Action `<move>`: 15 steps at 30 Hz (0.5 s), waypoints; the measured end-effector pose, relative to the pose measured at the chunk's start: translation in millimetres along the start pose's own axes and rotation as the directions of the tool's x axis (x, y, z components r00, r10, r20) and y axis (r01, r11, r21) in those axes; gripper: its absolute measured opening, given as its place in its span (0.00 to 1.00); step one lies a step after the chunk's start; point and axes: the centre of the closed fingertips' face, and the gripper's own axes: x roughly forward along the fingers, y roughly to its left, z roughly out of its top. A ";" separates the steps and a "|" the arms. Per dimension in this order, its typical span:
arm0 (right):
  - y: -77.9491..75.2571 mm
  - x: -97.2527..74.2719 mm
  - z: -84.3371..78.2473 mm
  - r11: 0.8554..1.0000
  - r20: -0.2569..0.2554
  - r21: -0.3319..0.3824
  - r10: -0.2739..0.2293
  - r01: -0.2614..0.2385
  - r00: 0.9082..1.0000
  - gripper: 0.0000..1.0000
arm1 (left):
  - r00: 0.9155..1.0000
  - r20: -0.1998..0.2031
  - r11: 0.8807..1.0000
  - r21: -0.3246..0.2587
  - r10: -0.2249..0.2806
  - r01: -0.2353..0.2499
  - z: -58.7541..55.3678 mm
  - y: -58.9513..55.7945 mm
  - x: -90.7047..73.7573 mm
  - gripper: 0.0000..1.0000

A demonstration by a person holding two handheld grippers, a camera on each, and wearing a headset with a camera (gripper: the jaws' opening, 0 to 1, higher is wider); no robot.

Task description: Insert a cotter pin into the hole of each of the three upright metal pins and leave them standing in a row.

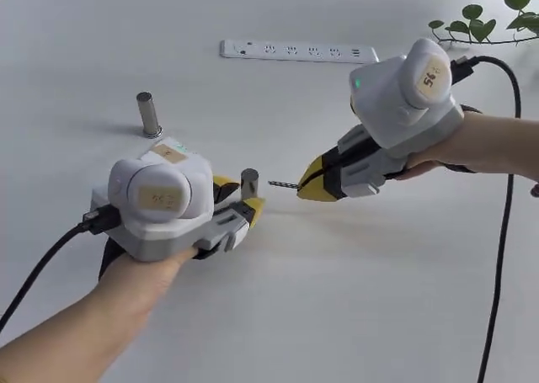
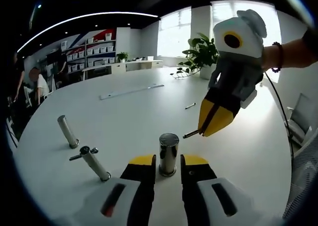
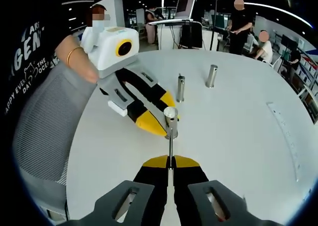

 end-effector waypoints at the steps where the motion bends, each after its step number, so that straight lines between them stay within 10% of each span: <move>1: -0.9 0.3 1.7 1.000 0.002 0.002 -0.005 0.005 1.000 0.00 | 1.000 -0.003 1.000 -0.005 0.003 -0.003 -0.1 0.5 1.5 0.15; 15: -0.4 5.4 6.6 0.999 -0.011 -0.047 -0.004 0.003 1.000 0.00 | 0.998 -0.019 0.997 0.049 -0.058 0.059 -1.9 -3.7 0.3 0.11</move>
